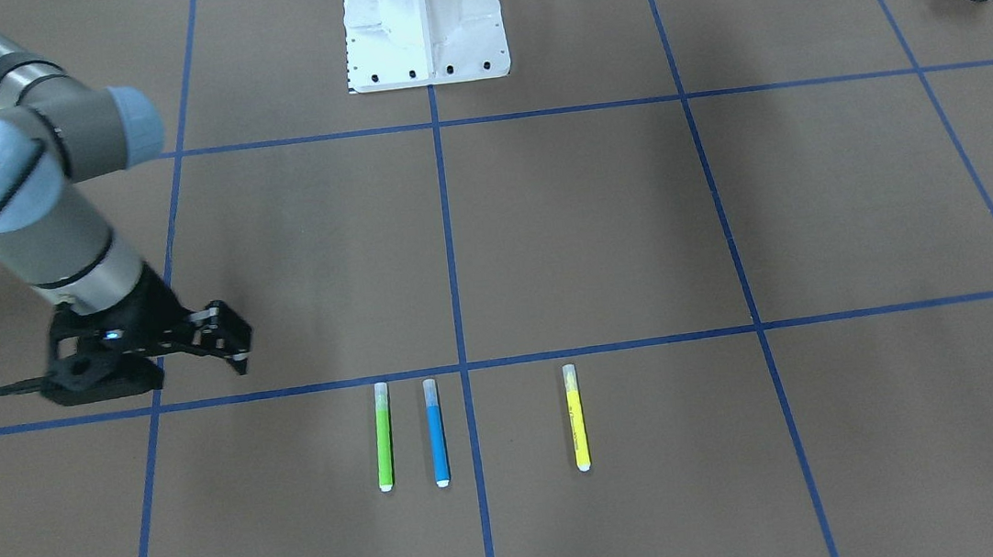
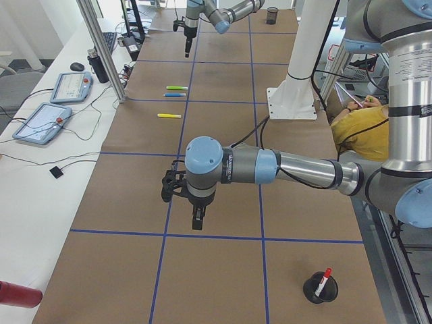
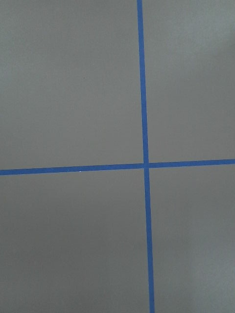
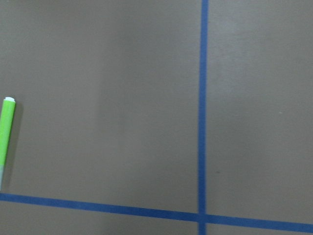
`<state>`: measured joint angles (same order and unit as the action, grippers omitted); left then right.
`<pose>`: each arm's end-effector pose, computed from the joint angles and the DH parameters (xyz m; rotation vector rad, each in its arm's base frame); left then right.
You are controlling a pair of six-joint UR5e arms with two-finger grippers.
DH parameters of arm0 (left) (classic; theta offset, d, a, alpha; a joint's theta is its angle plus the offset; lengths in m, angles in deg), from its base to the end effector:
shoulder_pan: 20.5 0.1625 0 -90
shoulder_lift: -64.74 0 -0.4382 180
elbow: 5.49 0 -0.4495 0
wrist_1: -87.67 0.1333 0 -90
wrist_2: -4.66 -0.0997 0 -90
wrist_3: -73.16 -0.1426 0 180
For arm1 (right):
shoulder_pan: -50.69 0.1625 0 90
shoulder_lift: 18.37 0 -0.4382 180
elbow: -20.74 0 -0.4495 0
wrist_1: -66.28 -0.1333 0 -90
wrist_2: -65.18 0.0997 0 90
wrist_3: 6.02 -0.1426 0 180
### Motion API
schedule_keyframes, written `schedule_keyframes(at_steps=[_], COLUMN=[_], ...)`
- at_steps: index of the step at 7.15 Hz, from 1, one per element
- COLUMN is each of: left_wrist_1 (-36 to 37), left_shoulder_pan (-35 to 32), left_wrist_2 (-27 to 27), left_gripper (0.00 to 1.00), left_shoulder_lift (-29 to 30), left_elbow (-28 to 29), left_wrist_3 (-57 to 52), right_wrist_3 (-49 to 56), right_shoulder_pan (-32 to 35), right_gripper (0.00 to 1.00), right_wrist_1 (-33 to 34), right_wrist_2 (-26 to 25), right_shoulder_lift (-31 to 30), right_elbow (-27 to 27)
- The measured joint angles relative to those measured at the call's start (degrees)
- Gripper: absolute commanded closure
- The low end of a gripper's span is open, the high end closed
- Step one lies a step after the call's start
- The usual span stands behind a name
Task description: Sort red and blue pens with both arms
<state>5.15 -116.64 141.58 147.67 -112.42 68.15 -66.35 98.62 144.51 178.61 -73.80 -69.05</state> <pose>-0.0817 -0.4866 0.6136 0.1185 0.8111 -0.0016 -0.4679 -0.6327 0.2884 0.1960 -0.8603 0.1332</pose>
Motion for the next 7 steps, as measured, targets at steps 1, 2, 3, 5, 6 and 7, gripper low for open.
schedule_keyframes(at_steps=[1,2,3,5,6,7], left_wrist_1=[-0.32,-1.38,-3.41,-7.80,-8.73,-9.11], left_shoulder_pan=[0.09,0.13,0.15,0.16,0.16,0.16], left_wrist_2=[0.01,0.01,0.03,0.09,0.08,0.04], left_gripper=[0.00,0.00,0.00,0.00,0.00,0.00], left_shoulder_lift=[0.03,0.04,0.04,0.04,0.04,0.05], left_elbow=[0.68,2.11,4.38,8.63,9.44,9.74], left_wrist_3=[-0.02,-0.05,-0.08,-0.09,-0.09,-0.09], right_wrist_3=[-5.55,-9.04,-10.68,-8.83,-5.37,-1.64], right_shoulder_pan=[-3.80,-6.54,-8.21,-9.23,-9.10,-8.64], right_gripper=[0.00,0.00,0.00,0.03,0.03,0.02], right_wrist_1=[0.78,1.07,1.17,1.34,2.03,3.11], right_wrist_2=[-3.57,-6.27,-7.77,-8.77,-8.38,-6.77], right_shoulder_lift=[7.70,14.89,20.79,27.99,28.91,28.86], right_elbow=[5.45,11.80,17.83,27.66,29.58,30.33])
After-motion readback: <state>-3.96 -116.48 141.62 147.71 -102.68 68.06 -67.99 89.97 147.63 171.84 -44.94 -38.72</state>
